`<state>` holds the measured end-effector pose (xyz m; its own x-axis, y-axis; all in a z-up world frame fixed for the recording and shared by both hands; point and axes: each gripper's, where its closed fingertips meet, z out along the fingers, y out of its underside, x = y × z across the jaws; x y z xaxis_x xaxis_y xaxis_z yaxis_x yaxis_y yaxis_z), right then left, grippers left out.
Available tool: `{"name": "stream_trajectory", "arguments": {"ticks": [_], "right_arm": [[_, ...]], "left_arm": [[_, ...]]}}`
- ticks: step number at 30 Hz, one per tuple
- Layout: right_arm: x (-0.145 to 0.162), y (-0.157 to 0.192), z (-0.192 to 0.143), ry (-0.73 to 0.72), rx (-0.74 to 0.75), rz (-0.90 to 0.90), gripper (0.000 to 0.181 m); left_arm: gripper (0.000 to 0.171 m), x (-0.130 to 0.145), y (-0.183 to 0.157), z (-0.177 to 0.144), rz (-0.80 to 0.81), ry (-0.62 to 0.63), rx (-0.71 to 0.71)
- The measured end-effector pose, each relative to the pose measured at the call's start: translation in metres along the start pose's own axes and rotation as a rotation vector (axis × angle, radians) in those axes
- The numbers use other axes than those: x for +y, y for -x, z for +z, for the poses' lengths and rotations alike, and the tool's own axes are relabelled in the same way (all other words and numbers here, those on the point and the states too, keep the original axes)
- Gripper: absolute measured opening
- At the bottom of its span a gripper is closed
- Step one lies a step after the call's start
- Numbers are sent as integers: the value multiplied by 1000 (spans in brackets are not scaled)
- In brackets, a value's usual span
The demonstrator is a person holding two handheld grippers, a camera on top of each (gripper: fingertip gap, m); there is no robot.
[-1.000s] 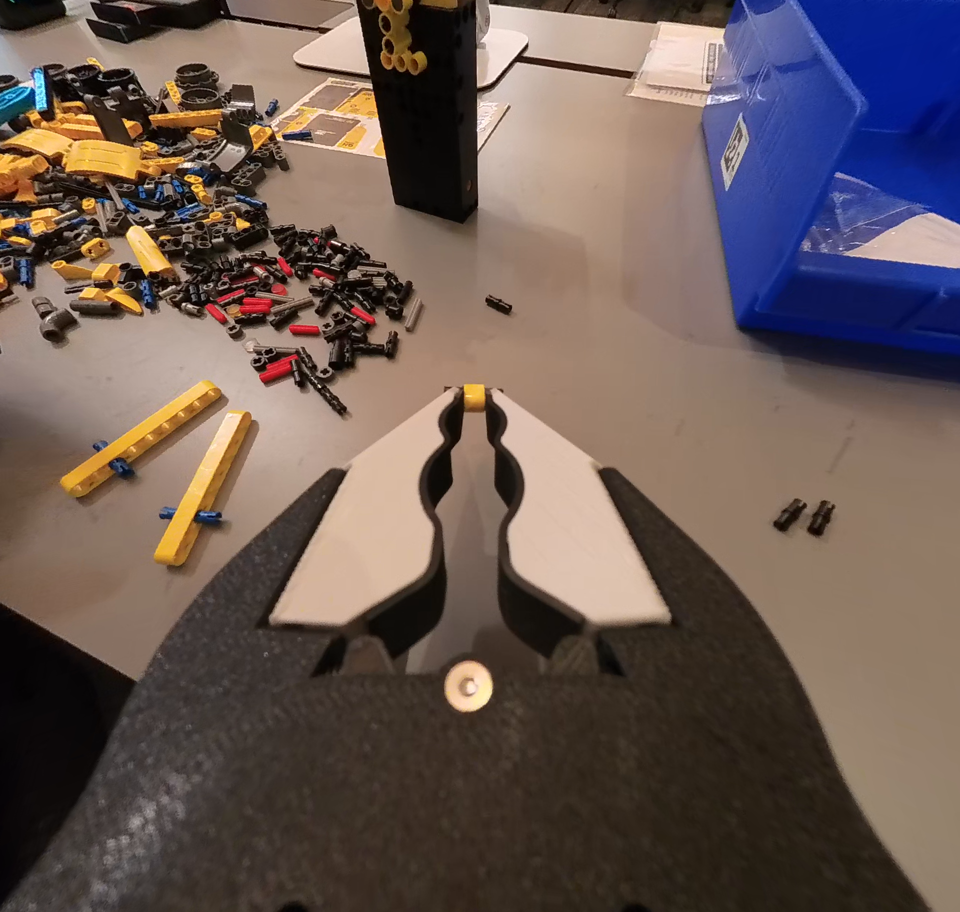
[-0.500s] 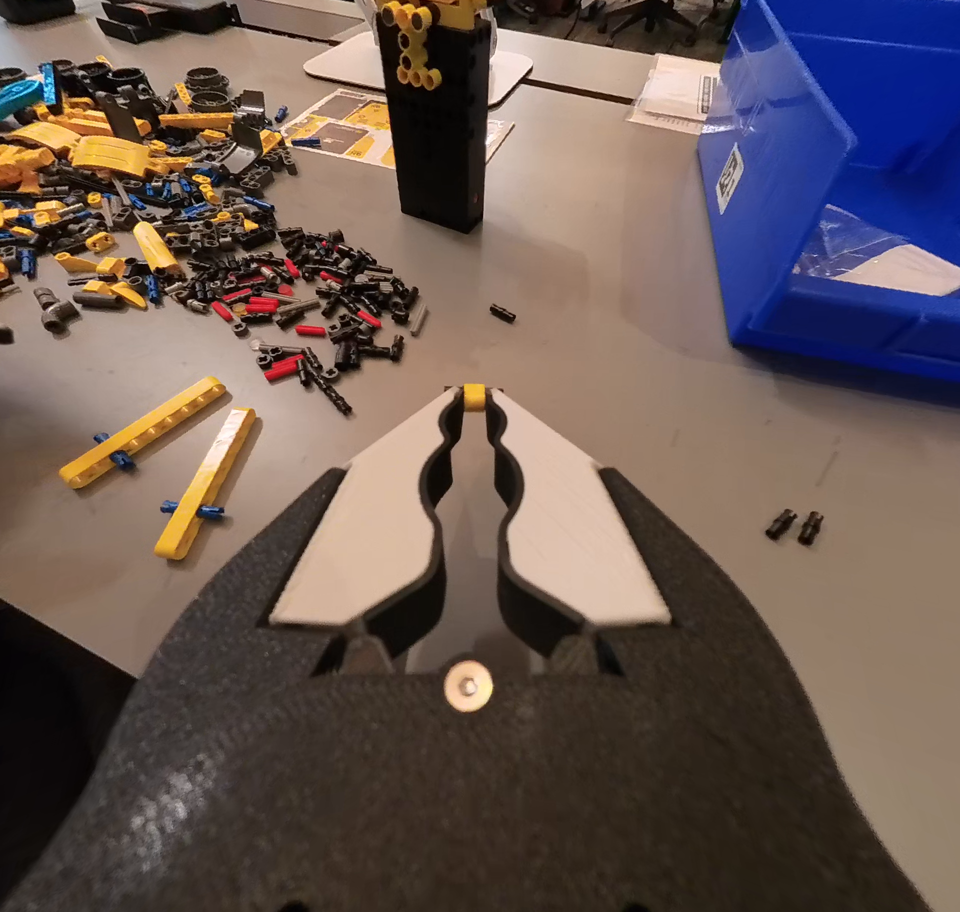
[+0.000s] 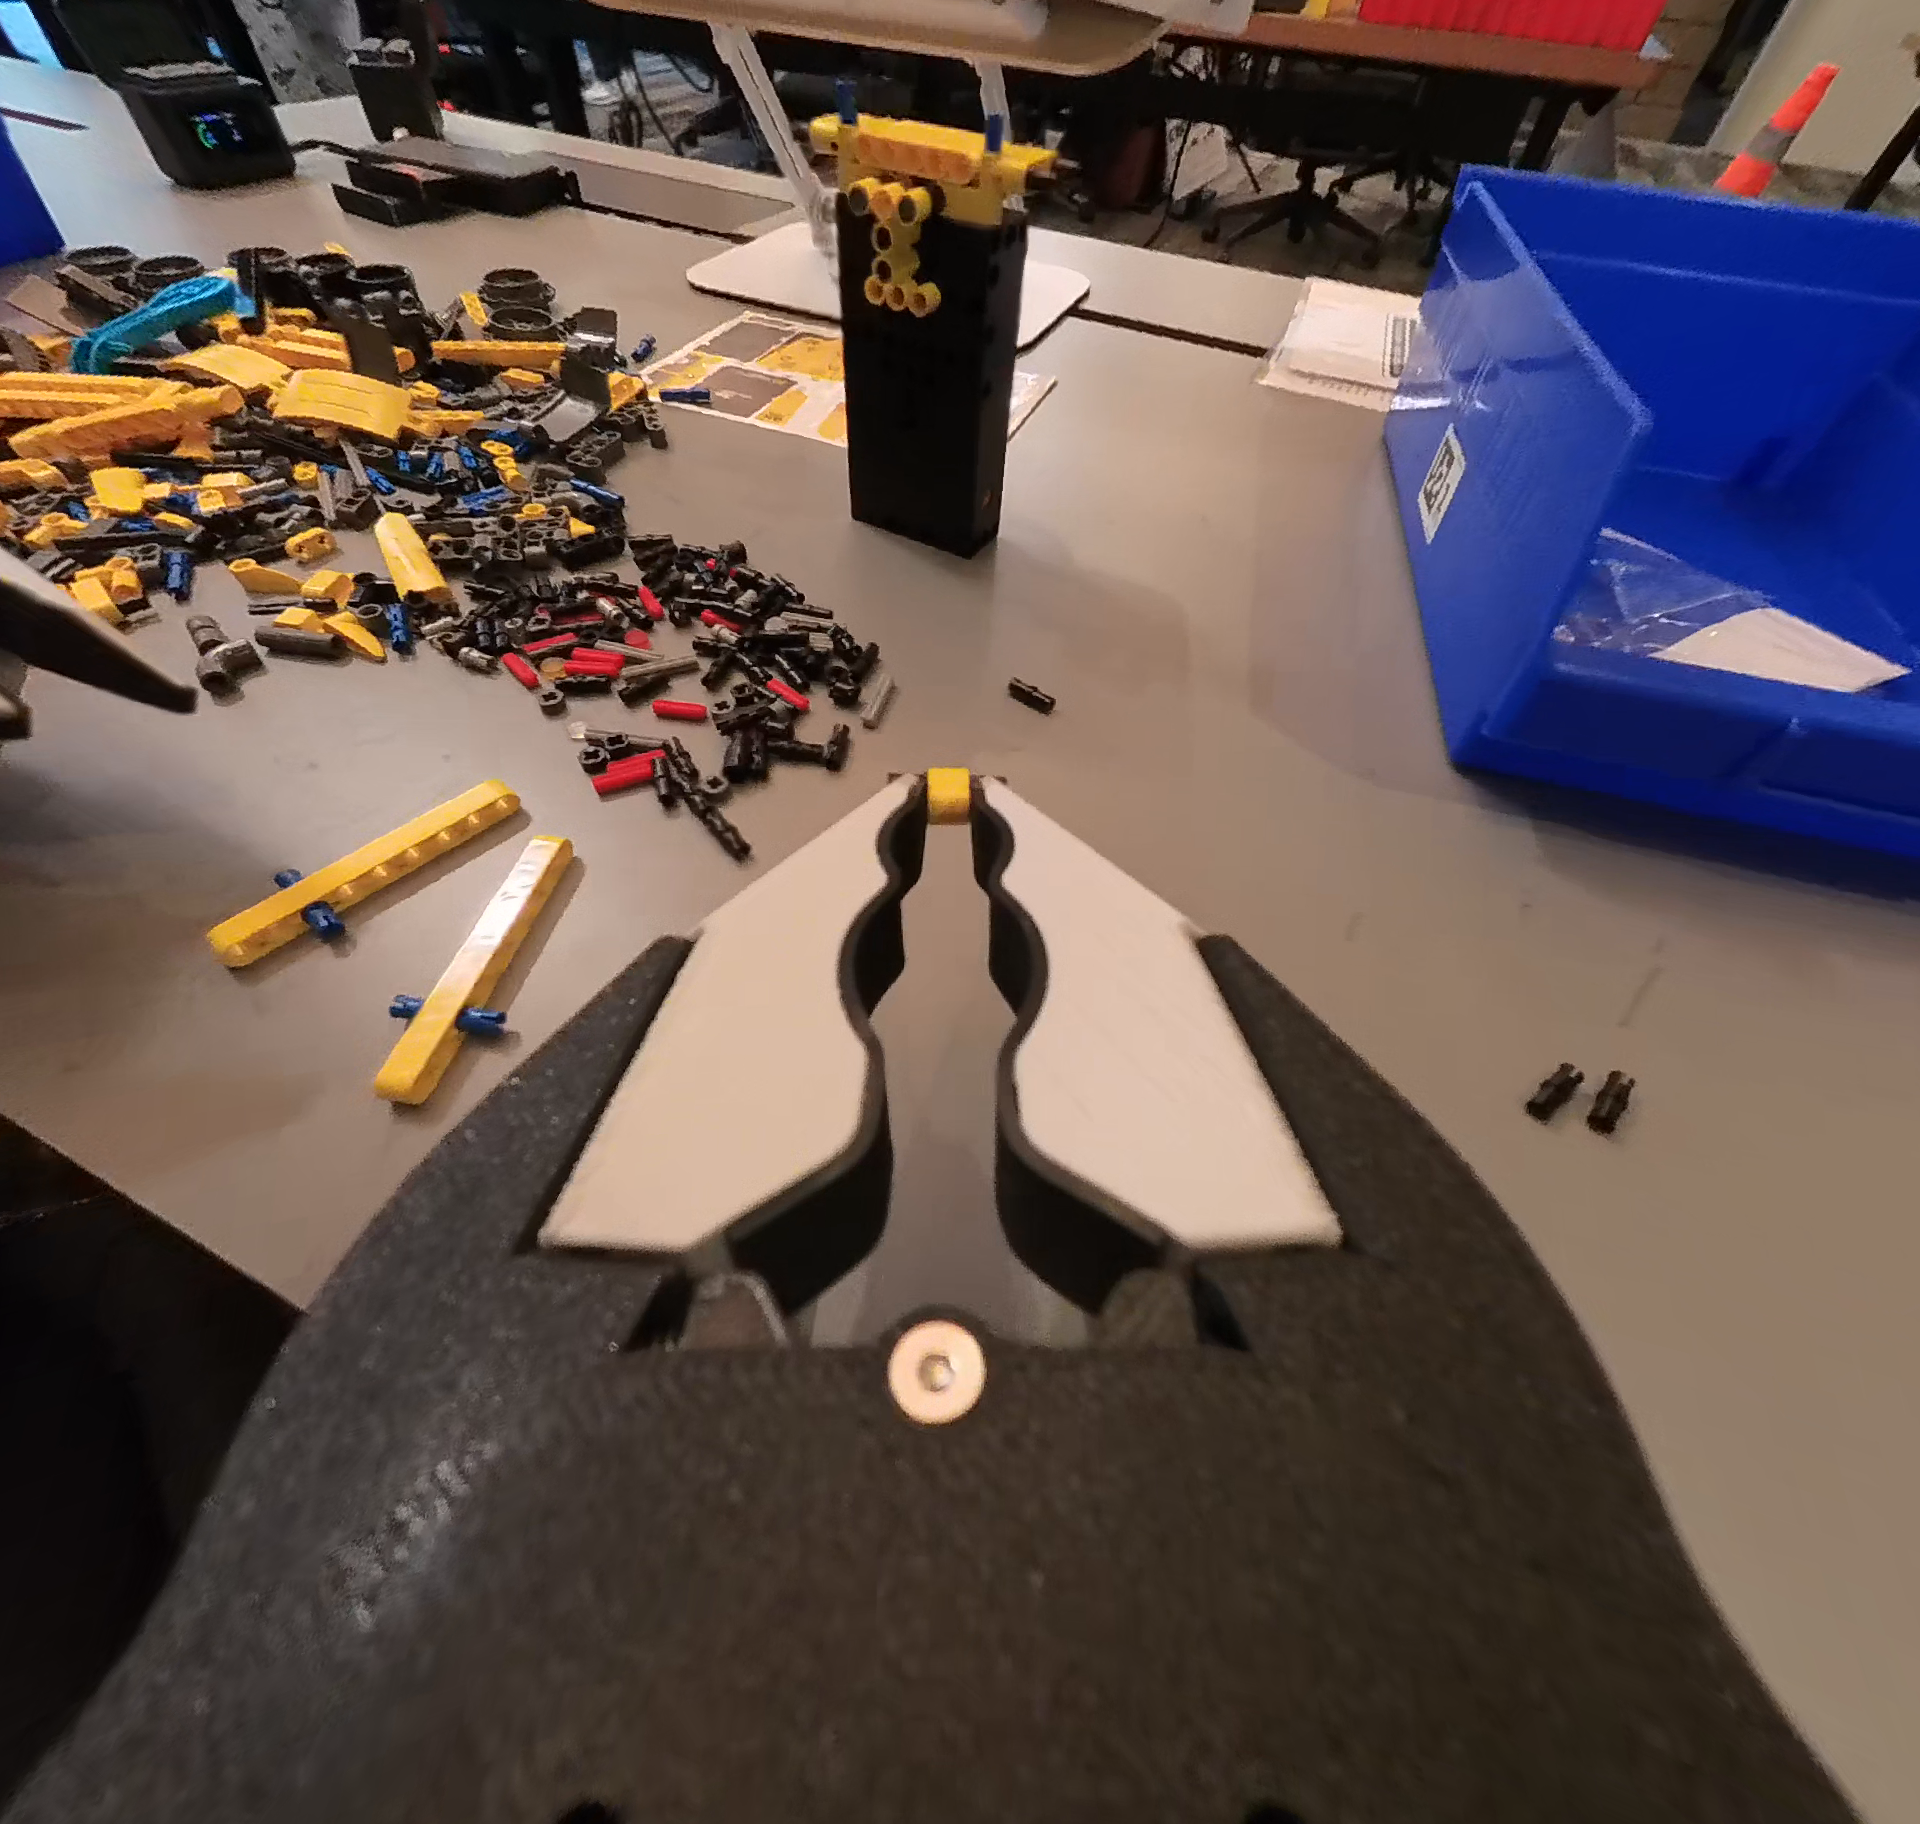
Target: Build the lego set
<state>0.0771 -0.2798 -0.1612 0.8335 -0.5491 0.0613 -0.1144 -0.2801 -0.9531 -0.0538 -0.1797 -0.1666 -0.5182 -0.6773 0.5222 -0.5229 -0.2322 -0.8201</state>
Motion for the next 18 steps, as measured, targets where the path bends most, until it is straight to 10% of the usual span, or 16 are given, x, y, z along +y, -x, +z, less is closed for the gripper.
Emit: {"name": "stream_trajectory", "arguments": {"ticks": [18], "right_arm": [[11, 10, 8, 74, -13, -15, 8]], "left_arm": [[28, -2, -2, -2, -26, -10, 31]]}}
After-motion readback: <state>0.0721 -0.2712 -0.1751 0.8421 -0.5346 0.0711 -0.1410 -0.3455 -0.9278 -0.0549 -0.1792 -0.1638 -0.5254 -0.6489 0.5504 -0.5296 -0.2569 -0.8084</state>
